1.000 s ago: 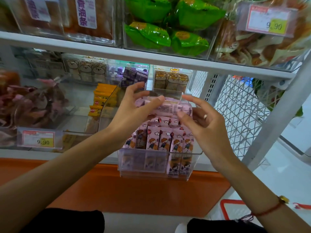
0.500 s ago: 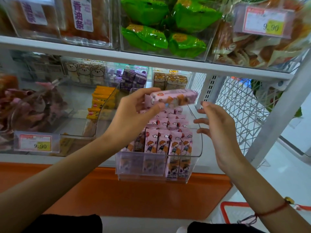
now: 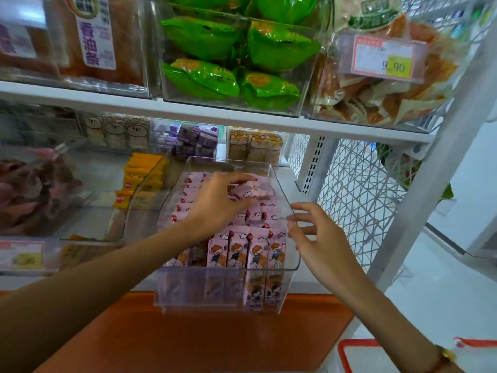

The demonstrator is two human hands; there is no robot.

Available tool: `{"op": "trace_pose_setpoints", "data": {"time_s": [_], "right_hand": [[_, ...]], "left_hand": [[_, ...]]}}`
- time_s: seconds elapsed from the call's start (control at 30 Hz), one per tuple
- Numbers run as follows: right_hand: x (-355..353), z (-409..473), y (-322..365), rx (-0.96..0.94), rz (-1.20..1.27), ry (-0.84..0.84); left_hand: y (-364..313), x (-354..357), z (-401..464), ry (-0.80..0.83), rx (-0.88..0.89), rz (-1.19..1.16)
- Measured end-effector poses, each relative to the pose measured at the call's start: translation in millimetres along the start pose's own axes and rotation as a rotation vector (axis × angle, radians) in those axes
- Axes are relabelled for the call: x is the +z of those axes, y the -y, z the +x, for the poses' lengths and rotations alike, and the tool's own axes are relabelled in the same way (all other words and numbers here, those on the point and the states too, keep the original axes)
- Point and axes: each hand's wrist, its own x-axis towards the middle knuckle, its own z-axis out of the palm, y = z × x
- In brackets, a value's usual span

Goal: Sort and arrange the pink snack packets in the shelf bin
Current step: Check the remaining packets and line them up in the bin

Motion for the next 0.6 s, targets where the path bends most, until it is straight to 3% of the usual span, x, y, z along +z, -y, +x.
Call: {"op": "trace_pose_setpoints", "data": {"time_s": [0.23, 0.3, 0.43, 0.6], "right_hand": [[-2, 1, -8, -0.014, 0.059, 0.017], [-3, 2, -9, -0.011, 0.058, 0.019], [-3, 1, -11, -0.016, 0.028, 0.014], [-3, 0, -12, -0.03, -0.002, 0.022]], "left_hand": [[-14, -21, 40, 0.352, 0.118, 0.32], [-18, -14, 58, 0.361, 0.083, 0.333], [-13, 10, 72, 0.225, 0.043, 0.26], [9, 31, 64, 0.402, 0.109, 0.525]]}}
